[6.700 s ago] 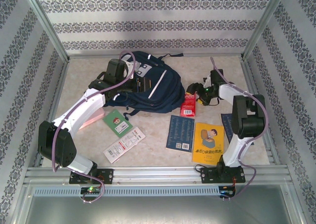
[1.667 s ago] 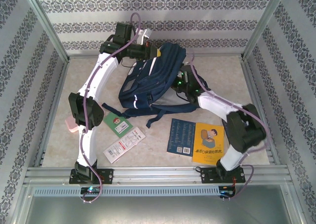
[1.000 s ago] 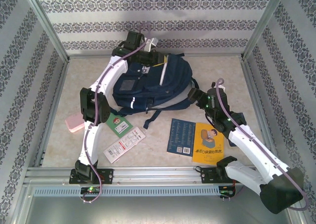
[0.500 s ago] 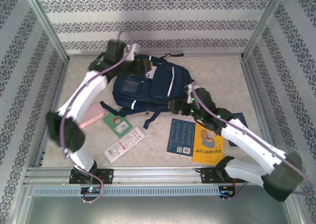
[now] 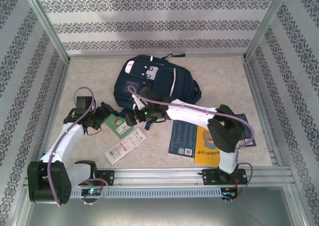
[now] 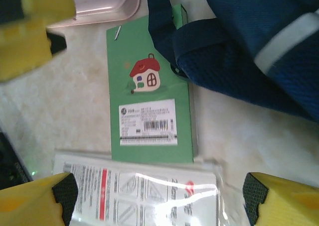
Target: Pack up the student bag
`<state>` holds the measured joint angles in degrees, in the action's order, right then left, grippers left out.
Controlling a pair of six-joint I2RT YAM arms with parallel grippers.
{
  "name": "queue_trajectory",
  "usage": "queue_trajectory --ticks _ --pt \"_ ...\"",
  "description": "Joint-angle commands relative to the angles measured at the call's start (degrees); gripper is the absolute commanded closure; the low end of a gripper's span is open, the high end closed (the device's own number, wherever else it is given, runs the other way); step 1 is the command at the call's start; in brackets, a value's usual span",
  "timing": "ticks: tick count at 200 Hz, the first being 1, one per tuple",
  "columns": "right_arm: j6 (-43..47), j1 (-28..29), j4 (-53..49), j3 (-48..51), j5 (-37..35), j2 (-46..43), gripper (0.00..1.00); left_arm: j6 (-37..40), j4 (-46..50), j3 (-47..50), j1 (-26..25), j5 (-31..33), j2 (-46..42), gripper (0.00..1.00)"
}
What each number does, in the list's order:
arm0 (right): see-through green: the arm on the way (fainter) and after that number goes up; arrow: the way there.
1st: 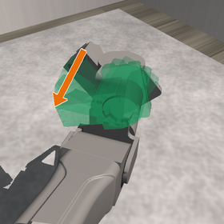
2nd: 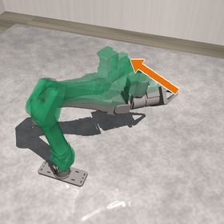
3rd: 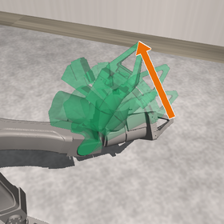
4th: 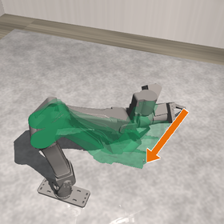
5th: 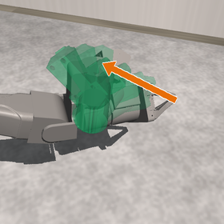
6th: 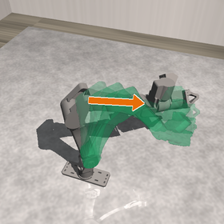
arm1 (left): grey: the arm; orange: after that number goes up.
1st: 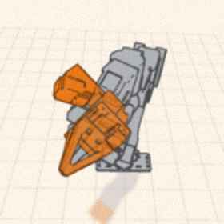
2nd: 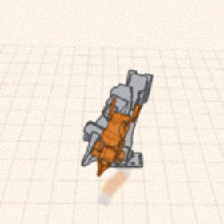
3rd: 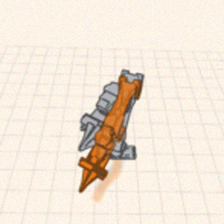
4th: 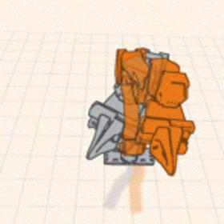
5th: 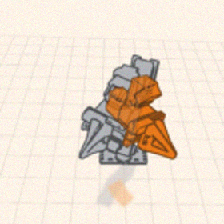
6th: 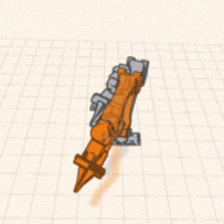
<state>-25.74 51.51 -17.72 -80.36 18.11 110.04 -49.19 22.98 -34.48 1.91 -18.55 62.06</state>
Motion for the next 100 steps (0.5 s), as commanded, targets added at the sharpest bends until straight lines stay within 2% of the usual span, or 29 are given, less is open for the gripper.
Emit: queue_trajectory --ticks 1,42,100 --pt "-1.8 0.1 -0.4 -5.6 4.1 5.5 0.13 -7.6 -9.4 4.3 0.5 1.6 -1.3 0.26" --pt "-2.6 -0.2 -2.5 -12.1 5.9 14.1 0.14 -12.4 -18.5 11.8 0.5 0.9 1.2 0.3" --pt "-4.6 -0.1 -2.0 -13.9 9.7 18.0 0.15 -13.6 -26.5 15.6 0.4 -2.4 6.7 0.38"
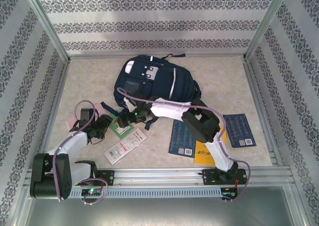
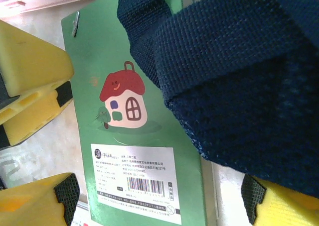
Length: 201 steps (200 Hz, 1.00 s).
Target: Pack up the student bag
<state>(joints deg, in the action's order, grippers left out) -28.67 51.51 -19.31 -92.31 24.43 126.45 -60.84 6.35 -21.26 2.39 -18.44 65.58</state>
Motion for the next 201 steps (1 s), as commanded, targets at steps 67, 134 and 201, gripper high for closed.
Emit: queue_trajectory --ticks 67,134,201 --pt "-7.0 0.6 3.9 -2.7 10.1 2.7 0.18 -2.8 -14.6 3.3 -0.5 -5.7 6.7 0.44" --pt "-18.2 -0.4 13.6 -1.3 17.3 1.1 0.21 -3.6 -16.5 4.0 -1.1 -7.7 8.0 0.57" --pt "-10.3 -1.1 3.3 -0.3 7.0 -0.1 0.22 -1.8 -13.9 3.6 -1.2 -6.8 6.8 0.59"
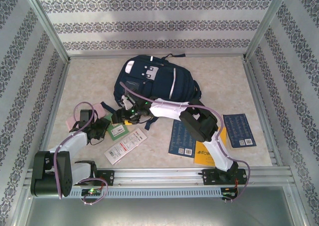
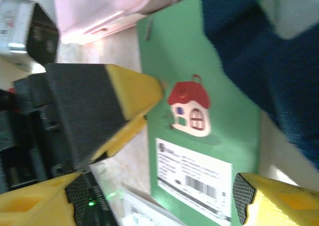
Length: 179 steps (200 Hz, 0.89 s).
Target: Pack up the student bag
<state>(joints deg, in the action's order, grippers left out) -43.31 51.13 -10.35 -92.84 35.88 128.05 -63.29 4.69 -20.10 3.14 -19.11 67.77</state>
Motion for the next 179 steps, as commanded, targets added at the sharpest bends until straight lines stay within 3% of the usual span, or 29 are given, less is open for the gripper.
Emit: queue_trajectory --ticks 1,100,179 --pt "4.4 -0.8 -5.7 0.2 -4.5 -1.6 0.22 0.6 -12.3 2.4 -1.9 -6.2 4.6 0.59" --pt "0.7 0.3 -2.2 -2.1 2.5 3.1 0.23 0.1 -15.3 1.8 -4.4 -8.4 8.2 0.66" --pt "-12.2 -2.3 10.3 2.8 6.8 -2.7 0.29 0.8 -14.6 1.6 -4.9 -9.1 7.3 0.73"
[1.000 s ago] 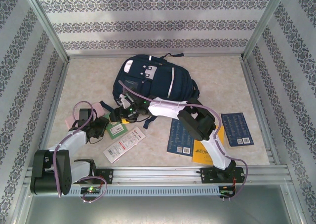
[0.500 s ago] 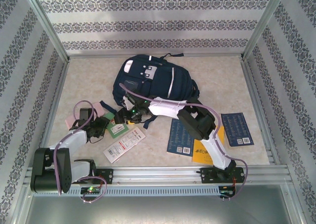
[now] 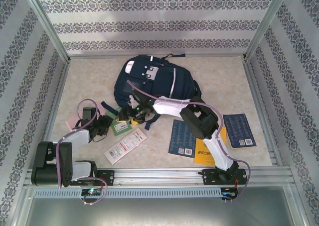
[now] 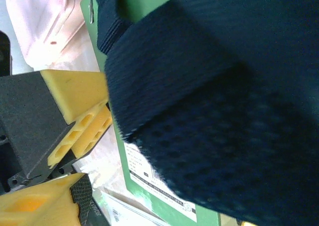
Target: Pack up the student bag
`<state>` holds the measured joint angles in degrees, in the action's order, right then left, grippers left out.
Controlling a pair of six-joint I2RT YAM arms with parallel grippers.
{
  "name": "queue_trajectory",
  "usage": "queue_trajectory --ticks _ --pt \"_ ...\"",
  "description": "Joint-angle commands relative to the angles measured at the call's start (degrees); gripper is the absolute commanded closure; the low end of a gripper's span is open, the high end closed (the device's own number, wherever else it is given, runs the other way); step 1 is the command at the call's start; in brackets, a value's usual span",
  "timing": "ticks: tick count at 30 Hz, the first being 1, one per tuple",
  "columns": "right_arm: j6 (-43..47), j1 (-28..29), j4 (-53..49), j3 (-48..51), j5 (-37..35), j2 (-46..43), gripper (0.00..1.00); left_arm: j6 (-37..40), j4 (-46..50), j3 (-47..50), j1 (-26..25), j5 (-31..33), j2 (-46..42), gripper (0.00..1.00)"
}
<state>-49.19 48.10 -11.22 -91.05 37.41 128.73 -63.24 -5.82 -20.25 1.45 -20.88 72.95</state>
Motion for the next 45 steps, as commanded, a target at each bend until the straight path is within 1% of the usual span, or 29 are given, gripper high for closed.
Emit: queue_trajectory --ticks 1,7,13,17,20,21,23,24,26,27,29,31,36,41,43,45 --pt "-6.4 0.8 11.3 1.0 5.3 -3.4 0.29 0.8 -4.0 1.8 -3.2 -7.3 2.2 0.73" --pt "-9.7 0.6 15.8 3.7 5.5 -3.4 0.45 2.0 -2.0 2.0 -3.2 -6.8 0.6 0.74" --pt "-12.4 0.9 19.8 5.5 5.5 -2.5 0.64 2.1 -1.3 2.2 -3.3 -7.2 -0.5 0.75" --pt "-12.0 0.9 19.5 5.9 4.9 -1.9 0.76 2.4 0.2 2.2 -3.3 -6.8 -2.0 0.76" --pt "-10.9 0.3 18.4 7.3 3.3 -3.0 0.89 3.1 3.8 1.3 -3.3 -5.9 -4.5 0.77" --pt "-10.5 -0.1 18.1 7.8 3.0 -3.6 0.92 3.4 5.9 0.5 -3.3 -5.3 -5.9 0.76" --pt "-9.1 -0.6 16.7 8.3 2.9 -4.7 0.96 5.3 12.1 -1.8 -3.2 -3.3 -9.4 0.7" --pt "-8.2 -0.7 15.8 8.3 3.1 -5.3 0.98 6.6 15.7 -3.4 -3.2 -2.0 -11.5 0.64" --pt "-6.0 -0.9 13.6 7.8 5.0 -6.2 1.0 9.0 22.5 -7.0 -3.3 0.8 -15.7 0.51" --pt "-4.7 -1.2 12.6 7.6 6.2 -6.7 1.0 10.5 25.6 -8.9 -3.2 2.7 -17.8 0.46" --pt "-2.6 -1.7 11.0 8.1 6.2 -8.3 1.0 13.4 30.5 -13.1 -3.2 5.2 -20.5 0.39" --pt "-0.8 -2.4 9.8 8.4 7.0 -10.0 1.0 16.1 34.3 -17.2 -3.2 7.2 -22.3 0.35" --pt "4.3 -3.0 6.6 7.5 9.0 -14.0 1.0 22.4 39.2 -25.2 -3.2 10.7 -22.7 0.3" --pt "11.4 -3.5 0.9 5.9 9.9 -17.9 1.0 30.4 43.2 -33.2 -3.2 14.4 -20.2 0.27" --pt "13.2 -4.5 -0.7 5.8 10.2 -19.5 1.0 32.2 42.9 -35.1 -3.2 14.1 -19.1 0.26" --pt "14.1 -5.5 -1.8 5.9 10.7 -20.7 1.0 33.5 42.4 -36.8 -3.2 11.8 -17.5 0.25"
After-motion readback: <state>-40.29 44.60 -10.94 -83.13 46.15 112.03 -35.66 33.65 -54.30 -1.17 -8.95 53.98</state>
